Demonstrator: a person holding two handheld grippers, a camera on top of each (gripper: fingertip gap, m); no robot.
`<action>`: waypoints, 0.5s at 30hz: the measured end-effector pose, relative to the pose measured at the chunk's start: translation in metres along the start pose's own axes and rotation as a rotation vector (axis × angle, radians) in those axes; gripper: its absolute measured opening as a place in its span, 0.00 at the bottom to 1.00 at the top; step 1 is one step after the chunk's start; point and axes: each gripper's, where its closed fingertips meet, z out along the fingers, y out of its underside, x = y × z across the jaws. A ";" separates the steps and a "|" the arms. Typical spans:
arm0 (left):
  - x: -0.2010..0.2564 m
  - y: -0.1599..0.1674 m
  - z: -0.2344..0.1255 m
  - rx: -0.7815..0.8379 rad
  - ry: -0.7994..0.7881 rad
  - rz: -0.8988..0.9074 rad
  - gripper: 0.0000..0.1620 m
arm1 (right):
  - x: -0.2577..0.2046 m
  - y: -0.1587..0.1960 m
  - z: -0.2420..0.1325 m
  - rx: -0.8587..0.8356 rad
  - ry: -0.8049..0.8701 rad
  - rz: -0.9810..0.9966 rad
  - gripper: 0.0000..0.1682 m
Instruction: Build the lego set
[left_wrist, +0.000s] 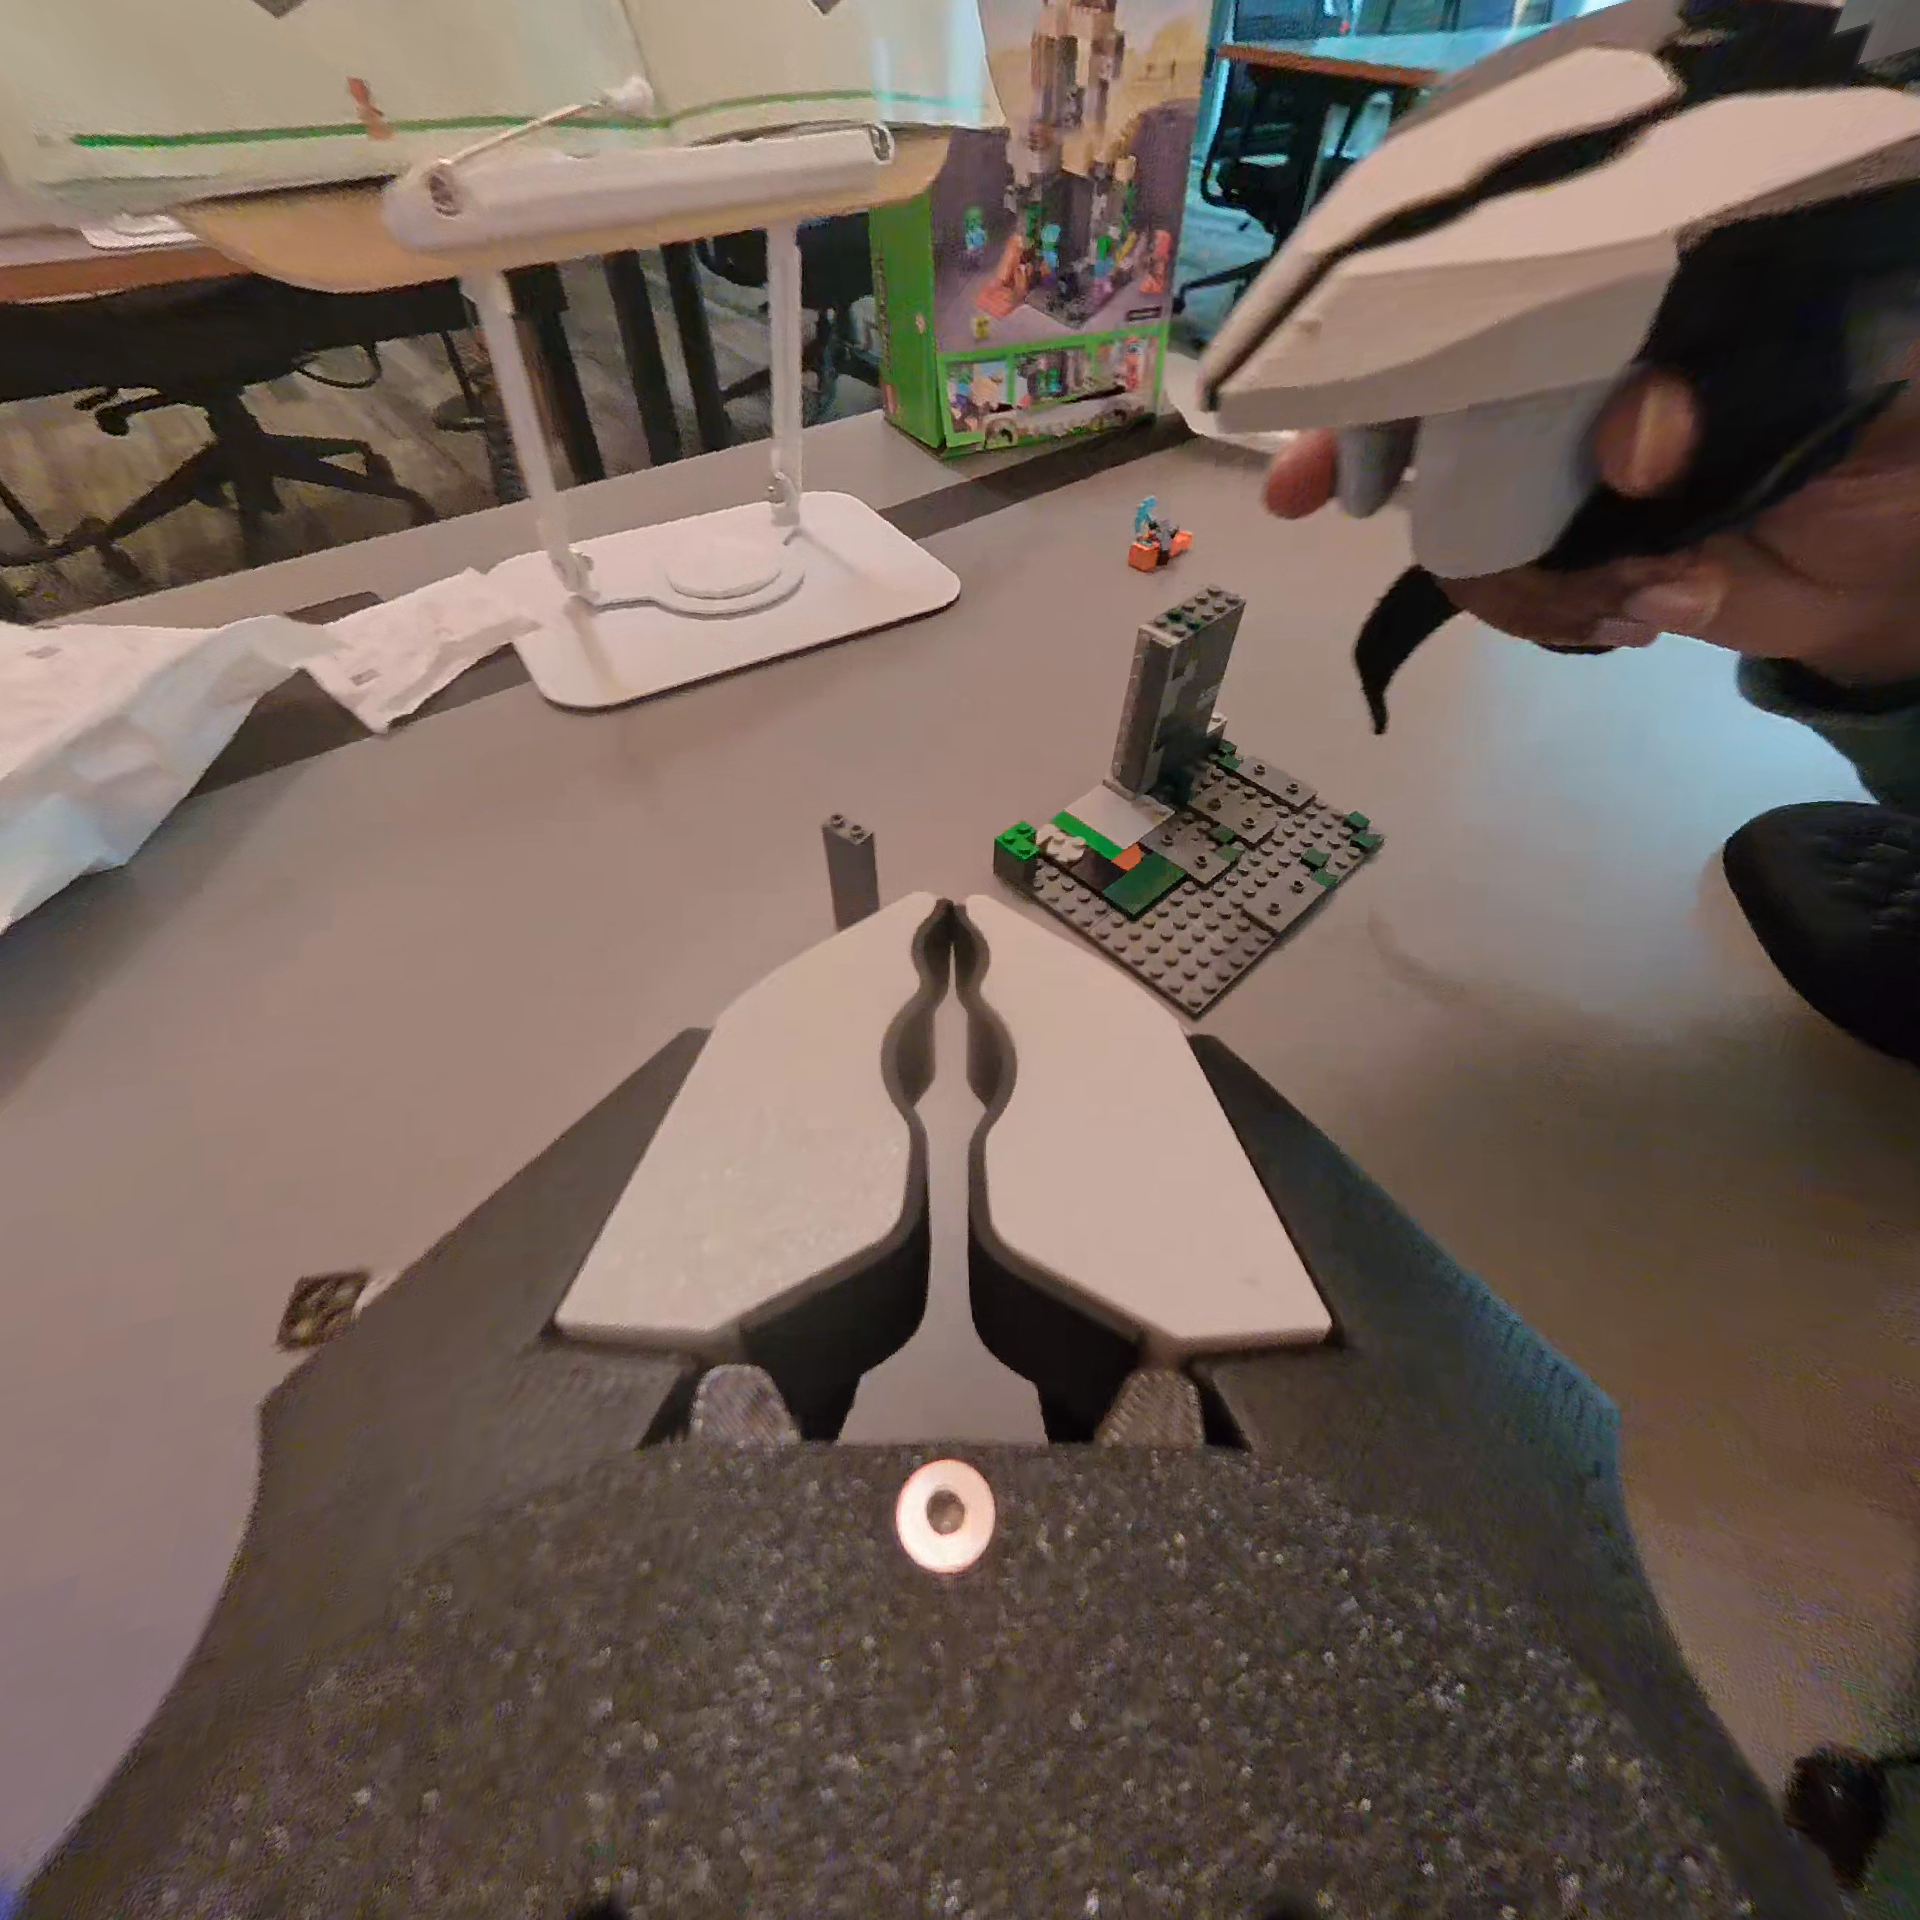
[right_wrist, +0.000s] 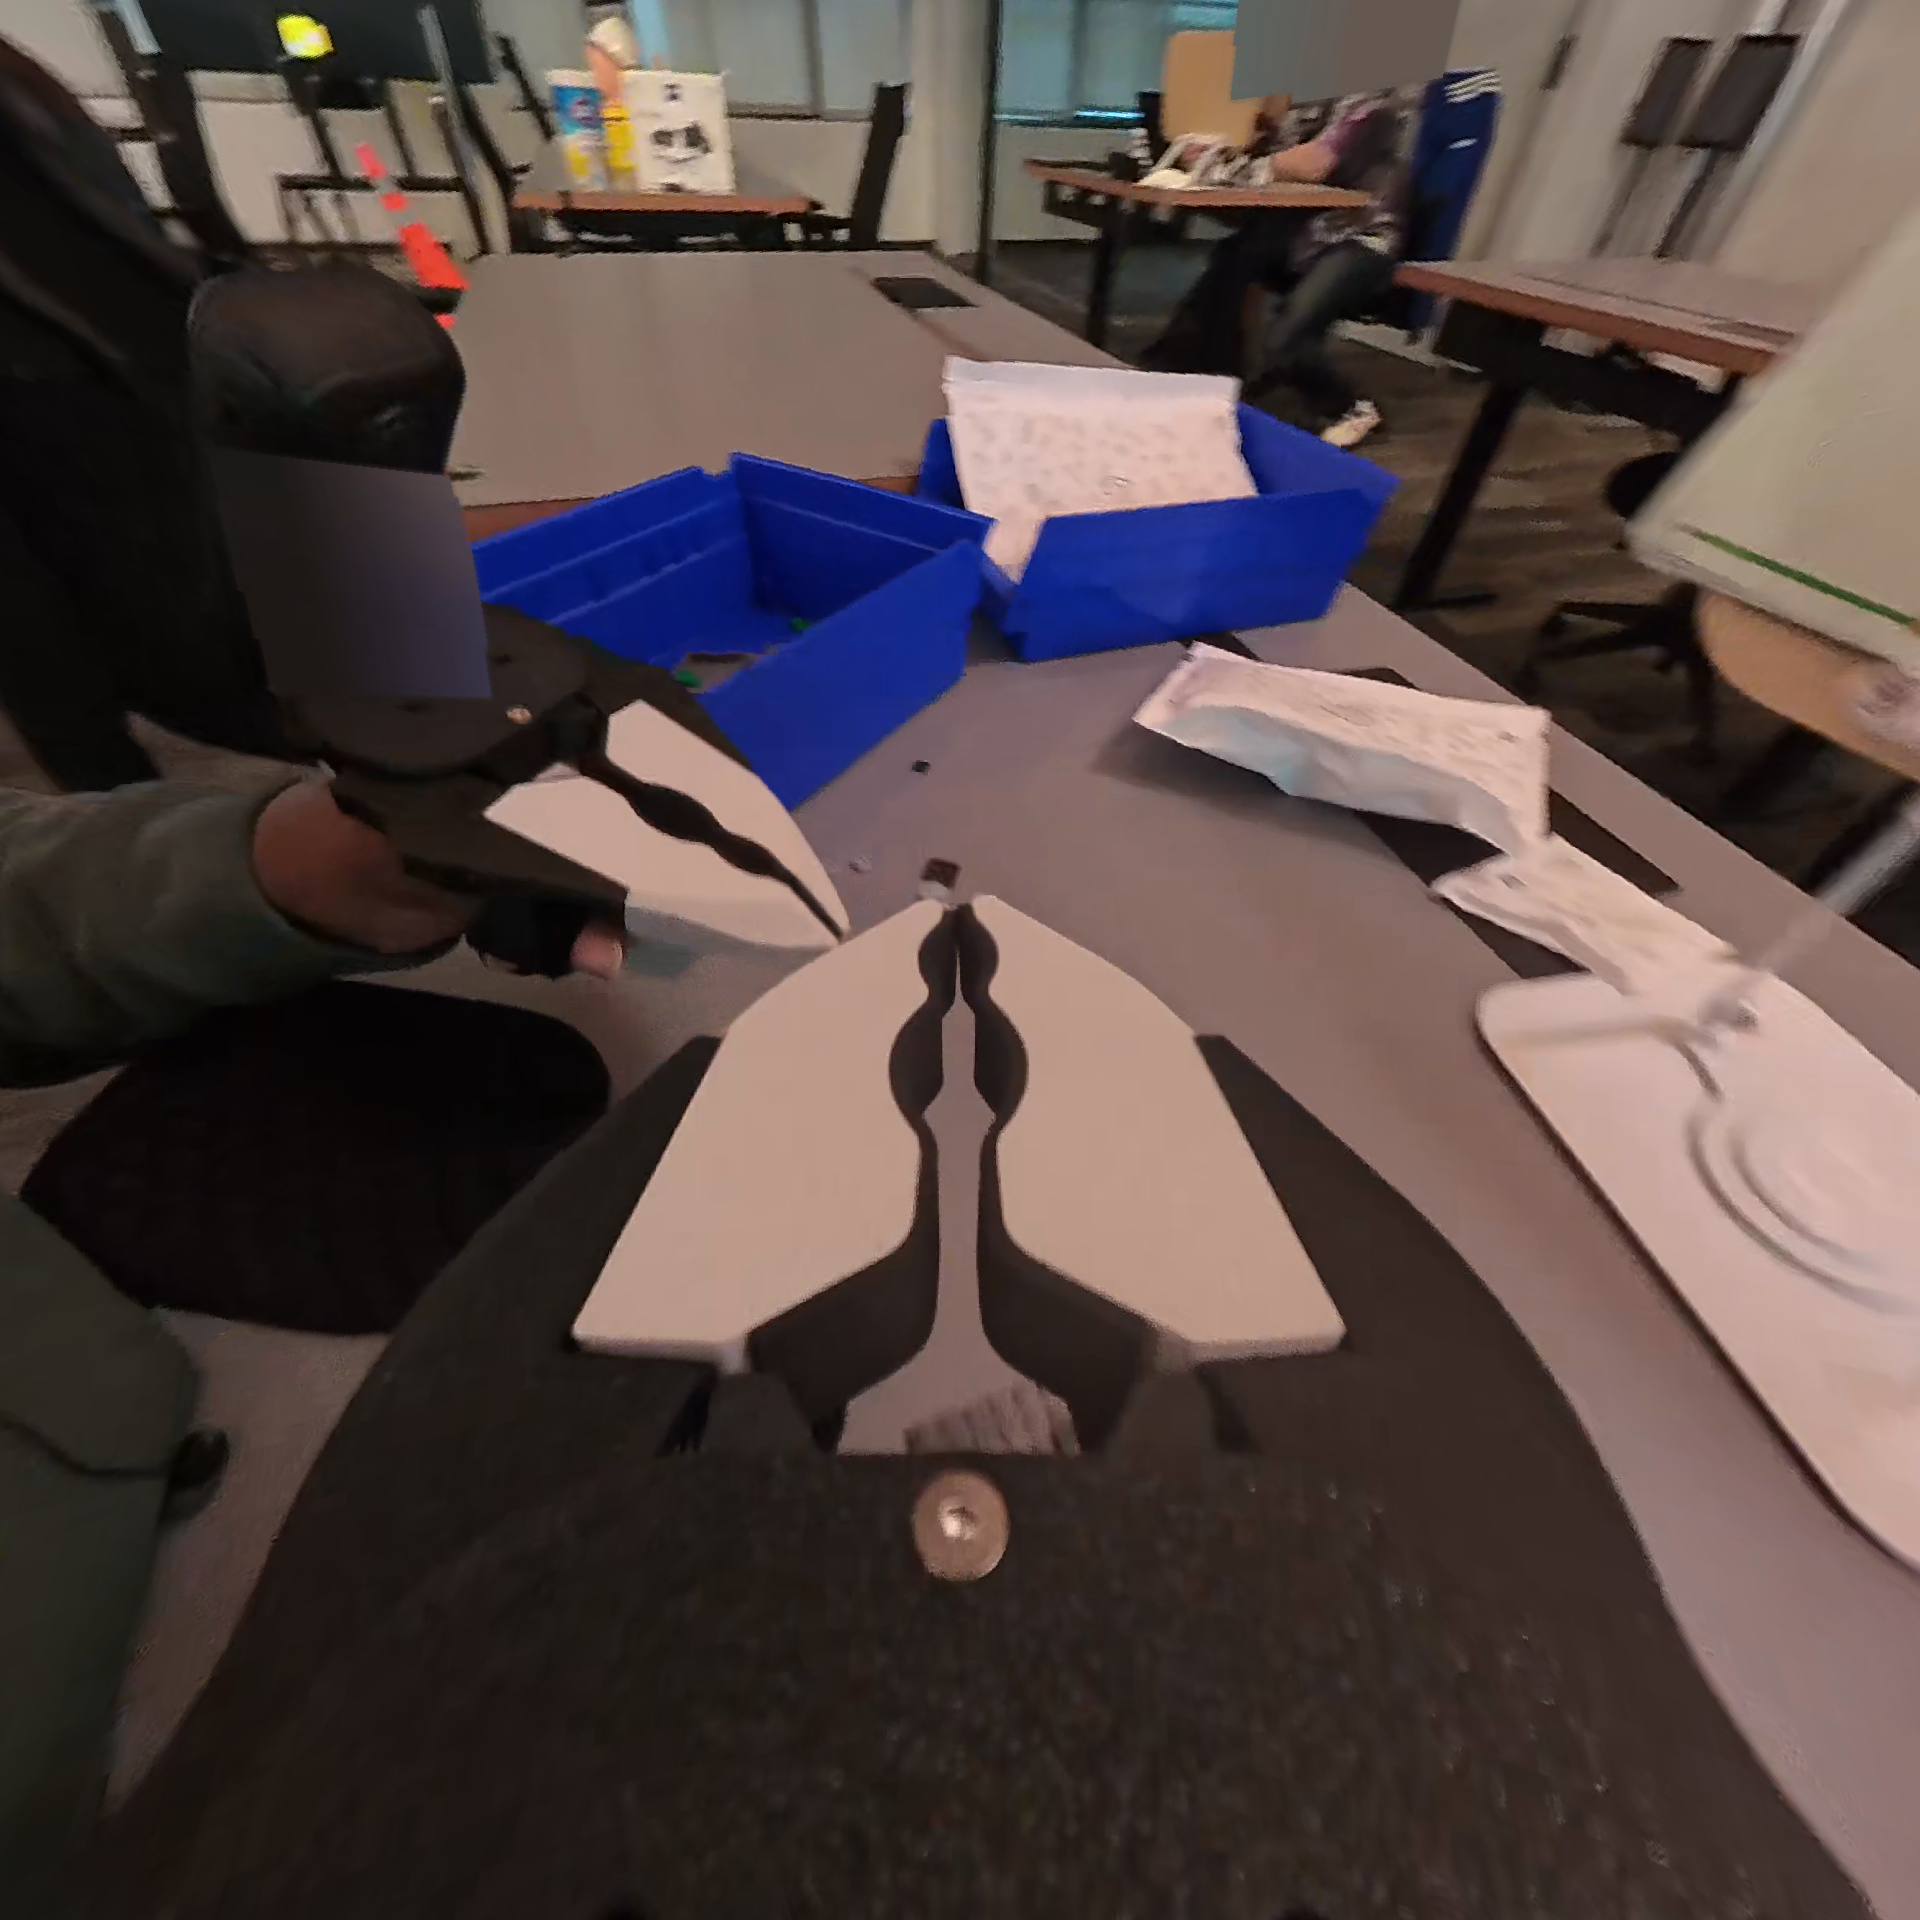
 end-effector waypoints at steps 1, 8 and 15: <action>0.003 -0.001 0.008 -0.015 0.007 0.006 0.00 | 0.008 0.007 -0.014 0.003 0.033 0.011 0.00; 0.014 0.006 0.076 -0.149 0.090 0.072 0.04 | 0.047 0.065 -0.077 -0.029 0.135 0.056 0.00; -0.014 0.013 0.108 -0.181 0.011 0.189 0.11 | 0.079 0.082 -0.103 -0.005 0.206 0.127 0.01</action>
